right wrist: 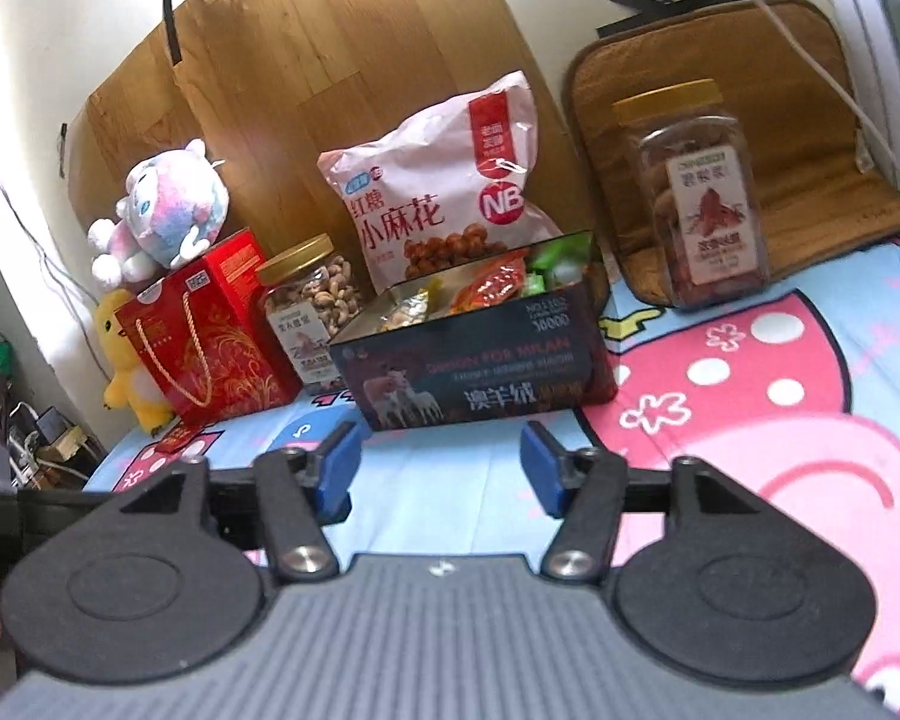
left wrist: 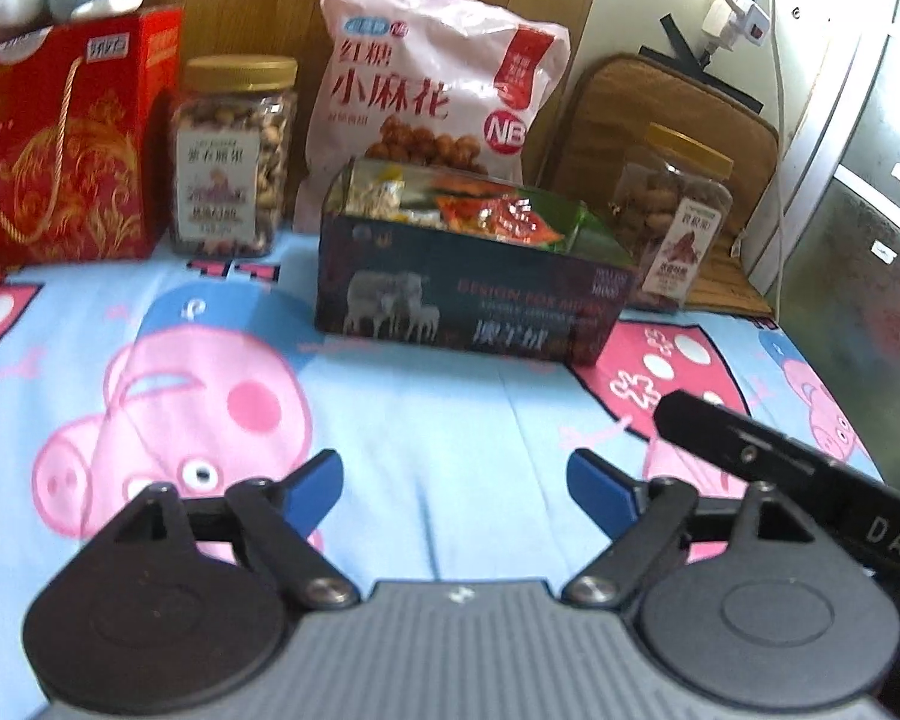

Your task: Organize snacks

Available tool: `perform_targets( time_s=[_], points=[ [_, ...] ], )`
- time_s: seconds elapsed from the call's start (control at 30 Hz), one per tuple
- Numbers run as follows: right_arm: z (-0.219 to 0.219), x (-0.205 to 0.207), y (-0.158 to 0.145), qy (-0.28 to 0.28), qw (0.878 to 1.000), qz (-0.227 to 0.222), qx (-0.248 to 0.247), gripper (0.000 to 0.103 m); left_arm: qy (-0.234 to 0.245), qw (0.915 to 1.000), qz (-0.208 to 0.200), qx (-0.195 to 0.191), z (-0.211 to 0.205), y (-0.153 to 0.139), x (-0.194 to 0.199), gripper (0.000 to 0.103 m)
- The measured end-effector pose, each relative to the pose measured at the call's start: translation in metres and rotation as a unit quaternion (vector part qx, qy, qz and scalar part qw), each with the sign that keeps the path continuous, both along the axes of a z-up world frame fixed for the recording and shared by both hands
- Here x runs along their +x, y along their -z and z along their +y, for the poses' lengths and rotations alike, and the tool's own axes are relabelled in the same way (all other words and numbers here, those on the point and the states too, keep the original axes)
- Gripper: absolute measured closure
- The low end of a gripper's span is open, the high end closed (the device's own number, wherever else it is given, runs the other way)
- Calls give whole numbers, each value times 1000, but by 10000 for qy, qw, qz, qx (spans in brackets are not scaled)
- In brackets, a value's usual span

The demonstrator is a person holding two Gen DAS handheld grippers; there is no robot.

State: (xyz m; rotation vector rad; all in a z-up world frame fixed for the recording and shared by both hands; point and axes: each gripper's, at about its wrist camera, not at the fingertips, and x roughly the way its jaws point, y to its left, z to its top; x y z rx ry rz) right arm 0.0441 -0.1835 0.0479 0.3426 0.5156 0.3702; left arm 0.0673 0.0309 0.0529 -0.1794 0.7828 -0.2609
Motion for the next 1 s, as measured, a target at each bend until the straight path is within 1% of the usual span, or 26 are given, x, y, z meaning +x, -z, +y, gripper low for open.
perform_targets(
  time_s=[0.13, 0.17, 0.23, 0.4, 0.5, 0.67, 0.7, 0.8, 0.87, 0.9, 1.0],
  points=[
    [0, -11, 4, 151, 9999, -77, -26, 33, -26, 9998, 125, -119, 6, 8, -6, 7],
    [1, -13, 5, 185, 9998, -99, -45, 33, -39, 9999, 124, -113, 6, 10, -7, 4],
    [2, -16, 8, 248, 9996, -108, -92, 33, -86, 9999, 92, -54, 8, 15, -8, 2],
    [3, -17, 14, 351, 9993, -6, -118, 33, -234, 9995, 13, 201, 12, 25, -10, 0],
    [5, -18, 17, 447, 9989, 11, -143, 32, -279, 9986, -124, 439, 12, 30, -8, 0],
    [9, -16, 23, 730, 9971, 73, -203, 32, -275, 9958, -447, 746, 15, 45, -3, 0],
    [11, -15, 24, 790, 9966, 105, -232, 32, -248, 9956, -493, 759, 16, 49, -3, 0],
    [18, -12, 25, 927, 9949, 138, -361, 32, -167, 9967, -510, 616, 20, 54, -2, 0],
    [23, -9, 24, 1032, 9936, 144, -435, 32, -44, 9975, -593, 392, 23, 54, -4, 0],
    [25, -8, 23, 1088, 9929, 153, -463, 32, -8, 9978, -558, 366, 24, 54, -3, 0],
    [31, -3, 22, 1267, 9903, 190, -541, 32, 22, 9976, -629, 285, 24, 54, -5, 0]
  ],
)
